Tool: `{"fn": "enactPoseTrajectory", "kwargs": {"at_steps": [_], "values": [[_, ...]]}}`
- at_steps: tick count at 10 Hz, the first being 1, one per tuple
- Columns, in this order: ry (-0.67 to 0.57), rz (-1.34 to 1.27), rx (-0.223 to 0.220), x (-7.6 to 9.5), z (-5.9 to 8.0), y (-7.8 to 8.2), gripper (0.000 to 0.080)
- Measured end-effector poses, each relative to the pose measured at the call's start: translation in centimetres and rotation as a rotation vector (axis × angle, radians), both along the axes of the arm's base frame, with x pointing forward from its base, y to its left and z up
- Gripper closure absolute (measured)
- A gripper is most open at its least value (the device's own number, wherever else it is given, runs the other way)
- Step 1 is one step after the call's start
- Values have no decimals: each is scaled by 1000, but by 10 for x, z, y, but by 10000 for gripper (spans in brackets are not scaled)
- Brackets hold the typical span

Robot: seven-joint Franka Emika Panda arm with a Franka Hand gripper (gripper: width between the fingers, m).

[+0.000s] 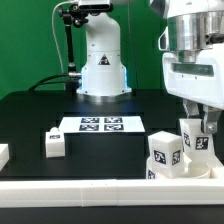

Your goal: Assemble stool

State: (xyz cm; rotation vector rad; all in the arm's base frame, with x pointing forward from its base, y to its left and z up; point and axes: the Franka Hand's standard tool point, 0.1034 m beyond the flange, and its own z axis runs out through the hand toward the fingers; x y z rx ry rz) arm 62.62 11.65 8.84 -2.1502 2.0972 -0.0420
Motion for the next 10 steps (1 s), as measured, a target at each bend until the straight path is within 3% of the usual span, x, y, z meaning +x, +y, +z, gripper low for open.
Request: {"fn": "enactPoseTrajectory", "kwargs": {"at_steps": [4, 6, 7, 8, 10], "values": [[8, -198, 47, 1, 0, -2, 459], [7, -186, 46, 1, -1, -1, 459], [6, -180, 45, 1, 0, 0, 277], [1, -156, 44, 1, 2, 2, 190], [24, -84, 46, 0, 11, 4, 158]]}}
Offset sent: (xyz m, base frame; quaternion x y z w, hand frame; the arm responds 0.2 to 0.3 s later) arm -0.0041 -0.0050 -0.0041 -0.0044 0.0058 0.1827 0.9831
